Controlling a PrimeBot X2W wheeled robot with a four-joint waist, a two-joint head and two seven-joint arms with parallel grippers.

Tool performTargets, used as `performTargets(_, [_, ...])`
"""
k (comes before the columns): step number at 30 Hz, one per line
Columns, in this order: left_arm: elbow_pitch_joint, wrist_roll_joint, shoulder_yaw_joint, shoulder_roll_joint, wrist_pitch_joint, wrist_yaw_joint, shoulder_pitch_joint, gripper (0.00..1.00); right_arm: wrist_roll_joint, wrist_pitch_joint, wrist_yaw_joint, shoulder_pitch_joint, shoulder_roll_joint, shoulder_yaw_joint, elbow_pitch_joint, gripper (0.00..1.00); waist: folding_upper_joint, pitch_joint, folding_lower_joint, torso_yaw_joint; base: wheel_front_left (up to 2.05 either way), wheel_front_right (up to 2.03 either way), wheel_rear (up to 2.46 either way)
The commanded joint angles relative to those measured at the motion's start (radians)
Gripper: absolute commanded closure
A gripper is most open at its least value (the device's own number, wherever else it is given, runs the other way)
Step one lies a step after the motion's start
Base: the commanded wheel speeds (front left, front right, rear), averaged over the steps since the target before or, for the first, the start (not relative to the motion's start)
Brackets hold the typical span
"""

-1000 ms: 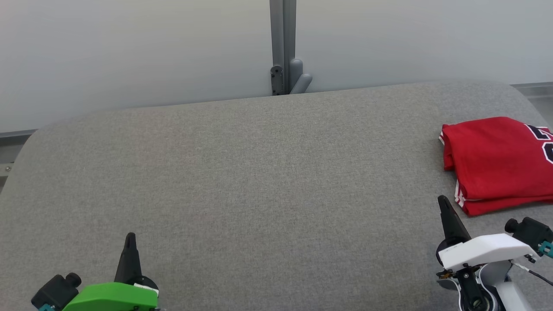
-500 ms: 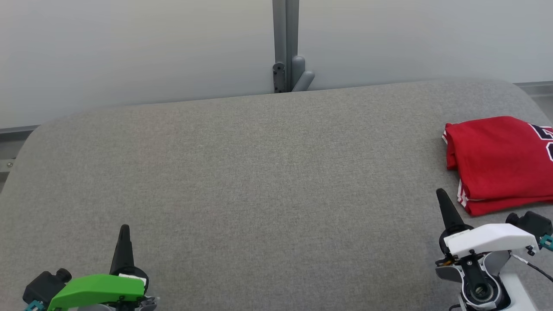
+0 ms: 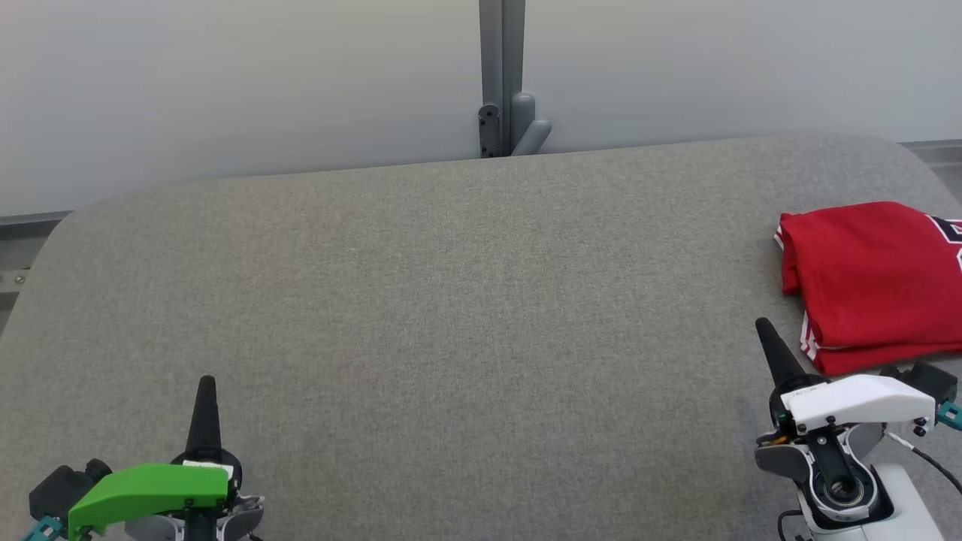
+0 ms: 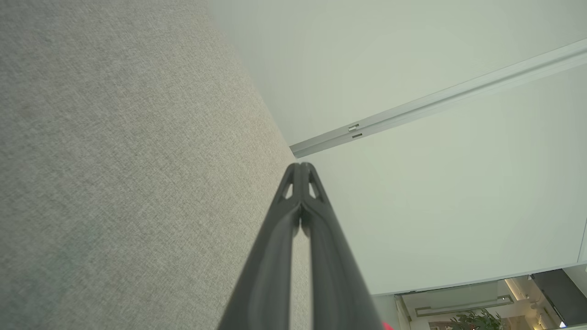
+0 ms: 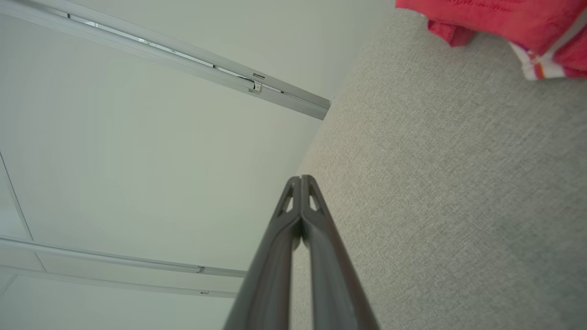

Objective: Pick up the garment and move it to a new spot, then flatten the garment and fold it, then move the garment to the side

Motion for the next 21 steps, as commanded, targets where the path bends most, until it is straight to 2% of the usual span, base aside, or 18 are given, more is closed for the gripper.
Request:
performTargets(1, [-0.003, -0.026, 0.007, 0.007, 0.004, -0.008, -0.026, 1.00, 0.021, 0.007, 0.001, -0.025, -0.001, -0.005, 0.000, 1.00, 0.0000, 0.000, 0.0000, 0.000, 0.00, 0.00, 0.00])
performTargets(21, [0.024, -0.203, 0.045, 0.005, 0.045, -0.031, -0.074, 1.00, 0.203, 0.068, 0.000, -0.084, 0.009, -0.033, 0.058, 1.00, 0.0000, 0.012, 0.0000, 0.011, 0.00, 0.00, 0.00])
